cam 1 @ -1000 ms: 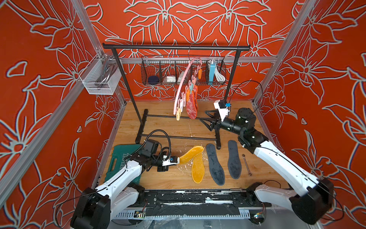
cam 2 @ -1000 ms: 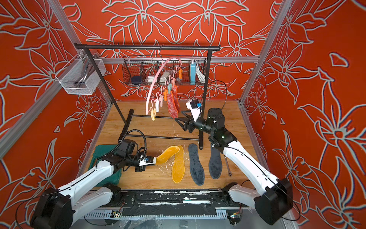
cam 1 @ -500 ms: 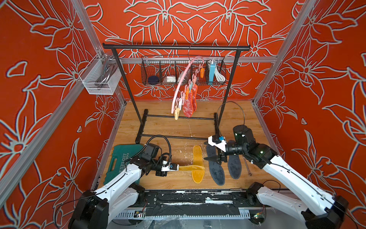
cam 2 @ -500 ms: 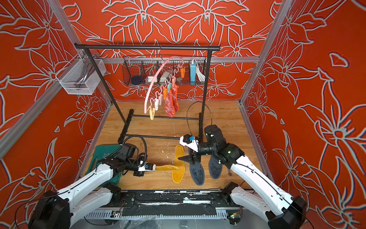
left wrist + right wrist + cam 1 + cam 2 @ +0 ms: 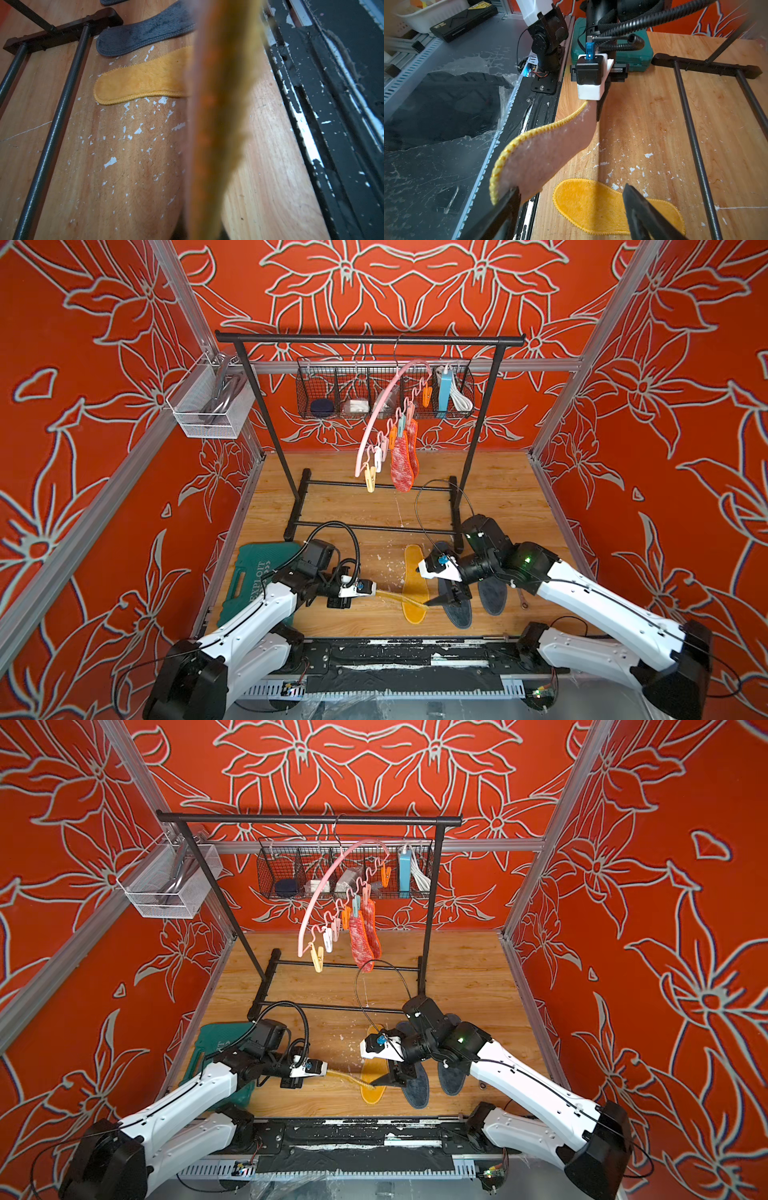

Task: Take the shoe insoles off the hanger
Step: Place the insole at the center of the board.

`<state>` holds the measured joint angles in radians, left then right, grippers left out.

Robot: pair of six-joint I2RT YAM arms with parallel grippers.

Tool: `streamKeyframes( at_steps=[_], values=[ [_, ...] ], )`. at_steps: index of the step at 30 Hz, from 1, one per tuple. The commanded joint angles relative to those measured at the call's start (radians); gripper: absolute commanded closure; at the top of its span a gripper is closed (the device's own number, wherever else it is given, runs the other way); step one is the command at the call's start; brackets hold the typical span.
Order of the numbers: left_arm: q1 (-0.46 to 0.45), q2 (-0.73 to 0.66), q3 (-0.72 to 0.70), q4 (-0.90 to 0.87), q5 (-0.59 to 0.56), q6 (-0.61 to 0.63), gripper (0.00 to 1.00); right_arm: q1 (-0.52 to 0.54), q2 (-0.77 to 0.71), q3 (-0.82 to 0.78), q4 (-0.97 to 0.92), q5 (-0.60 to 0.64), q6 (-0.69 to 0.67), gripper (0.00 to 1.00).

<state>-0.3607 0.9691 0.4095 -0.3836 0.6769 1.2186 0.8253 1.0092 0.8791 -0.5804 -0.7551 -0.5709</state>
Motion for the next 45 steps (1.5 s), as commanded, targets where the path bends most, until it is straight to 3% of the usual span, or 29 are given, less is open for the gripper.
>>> streamKeyframes(
  at_steps=[1,7,15,21,23,30,31,33,34,36,38,41,45],
  values=[
    [-0.006,0.005,0.024,-0.021,0.014,-0.008,1.0,0.004,-0.088,-0.015,-0.029,0.074,-0.011,0.17],
    [-0.006,-0.006,0.025,-0.035,0.02,-0.008,1.0,0.007,-0.2,-0.032,-0.12,0.087,0.002,0.17],
    [-0.006,0.003,0.032,-0.033,0.012,-0.014,1.0,0.035,-0.185,-0.145,0.265,0.112,0.182,0.17],
    [-0.006,0.007,0.028,-0.022,0.013,-0.025,1.0,0.09,-0.085,-0.124,0.299,0.116,0.187,0.25],
    [-0.006,0.012,0.04,-0.039,0.01,-0.03,1.0,0.095,-0.075,-0.134,0.324,0.132,0.199,0.36],
    [-0.006,-0.01,0.03,-0.007,-0.008,-0.063,1.0,0.095,-0.03,-0.071,0.23,0.149,0.158,1.0],
    [-0.006,-0.014,0.033,-0.013,-0.016,-0.07,1.0,0.095,-0.021,-0.055,0.207,0.158,0.146,1.0],
    [-0.006,-0.026,0.03,-0.006,-0.027,-0.083,0.88,0.095,0.0,-0.005,0.128,0.169,0.114,1.0],
    [-0.005,-0.026,0.027,0.002,-0.031,-0.085,0.76,0.094,0.007,0.016,0.091,0.176,0.096,1.0],
    [-0.004,-0.029,0.023,0.012,-0.052,-0.091,0.39,0.094,0.021,0.057,0.03,0.19,0.072,1.0],
    [0.006,-0.046,0.02,0.026,-0.08,-0.115,0.24,0.09,0.034,0.099,-0.023,0.188,0.057,1.0],
    [0.046,-0.06,0.009,0.078,-0.073,-0.151,0.16,0.083,0.068,0.173,-0.126,0.167,0.013,1.0],
    [0.106,-0.053,-0.017,0.149,-0.056,-0.18,0.14,0.078,0.105,0.213,-0.231,0.135,-0.055,1.0]
  ],
)
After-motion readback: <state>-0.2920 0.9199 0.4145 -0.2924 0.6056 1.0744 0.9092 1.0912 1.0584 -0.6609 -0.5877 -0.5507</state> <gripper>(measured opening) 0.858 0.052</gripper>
